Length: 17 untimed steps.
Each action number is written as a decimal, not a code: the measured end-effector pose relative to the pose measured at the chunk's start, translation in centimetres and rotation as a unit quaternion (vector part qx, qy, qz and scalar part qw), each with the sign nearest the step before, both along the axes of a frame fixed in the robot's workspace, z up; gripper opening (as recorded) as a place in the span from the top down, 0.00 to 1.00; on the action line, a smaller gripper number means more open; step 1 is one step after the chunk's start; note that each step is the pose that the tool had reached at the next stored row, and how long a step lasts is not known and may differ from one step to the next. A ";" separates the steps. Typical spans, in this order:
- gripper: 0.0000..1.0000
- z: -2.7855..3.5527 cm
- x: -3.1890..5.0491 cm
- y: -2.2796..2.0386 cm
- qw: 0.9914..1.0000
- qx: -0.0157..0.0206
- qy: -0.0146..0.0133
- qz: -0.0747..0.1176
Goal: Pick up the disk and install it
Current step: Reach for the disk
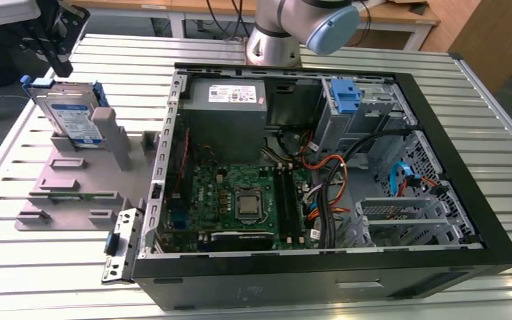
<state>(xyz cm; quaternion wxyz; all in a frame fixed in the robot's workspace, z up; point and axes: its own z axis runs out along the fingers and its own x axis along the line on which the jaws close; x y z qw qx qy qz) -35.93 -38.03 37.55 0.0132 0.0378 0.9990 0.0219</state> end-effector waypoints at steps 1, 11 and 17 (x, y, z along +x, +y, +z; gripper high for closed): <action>0.89 0.00 0.00 0.00 1.000 0.000 0.000 0.000; 0.89 -0.05 0.00 0.00 1.000 0.000 0.013 0.000; 0.89 -0.09 -0.10 0.34 1.000 0.000 0.013 0.000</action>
